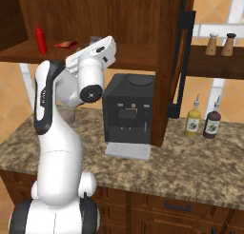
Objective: Put the shaker and condiment bottle from the counter next to their counterparts in the cabinet.
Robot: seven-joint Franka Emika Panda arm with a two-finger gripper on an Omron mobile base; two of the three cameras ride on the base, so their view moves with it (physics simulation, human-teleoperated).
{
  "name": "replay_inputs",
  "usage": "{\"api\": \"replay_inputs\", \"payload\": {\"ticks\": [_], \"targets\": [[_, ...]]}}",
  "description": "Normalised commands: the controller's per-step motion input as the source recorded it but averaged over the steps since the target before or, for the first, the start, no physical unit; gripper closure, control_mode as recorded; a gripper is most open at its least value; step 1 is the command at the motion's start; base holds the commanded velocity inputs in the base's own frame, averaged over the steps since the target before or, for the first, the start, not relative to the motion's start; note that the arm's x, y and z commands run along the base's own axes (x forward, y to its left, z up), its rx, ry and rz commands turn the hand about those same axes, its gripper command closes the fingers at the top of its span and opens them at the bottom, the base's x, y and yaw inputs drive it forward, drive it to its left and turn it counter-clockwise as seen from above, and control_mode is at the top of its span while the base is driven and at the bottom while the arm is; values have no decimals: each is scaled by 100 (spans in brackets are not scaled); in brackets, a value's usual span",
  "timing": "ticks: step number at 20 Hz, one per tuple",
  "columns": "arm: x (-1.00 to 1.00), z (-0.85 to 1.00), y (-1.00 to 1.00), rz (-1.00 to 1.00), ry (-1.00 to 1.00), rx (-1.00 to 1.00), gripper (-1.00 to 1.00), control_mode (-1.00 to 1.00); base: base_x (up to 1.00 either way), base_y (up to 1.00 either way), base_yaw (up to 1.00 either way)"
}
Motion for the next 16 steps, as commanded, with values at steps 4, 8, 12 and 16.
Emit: {"api": "replay_inputs", "payload": {"ticks": [4,8,12,16], "targets": [[-100,-70,3,0,6,-2,-100,-100,0,0,0],[-100,-78,0,0,11,-4,-100,-100,0,0,0],[-99,-100,0,0,35,-6,-100,-100,0,0,0],[-87,-100,4,1,45,-14,-100,-100,0,0,0]]}}
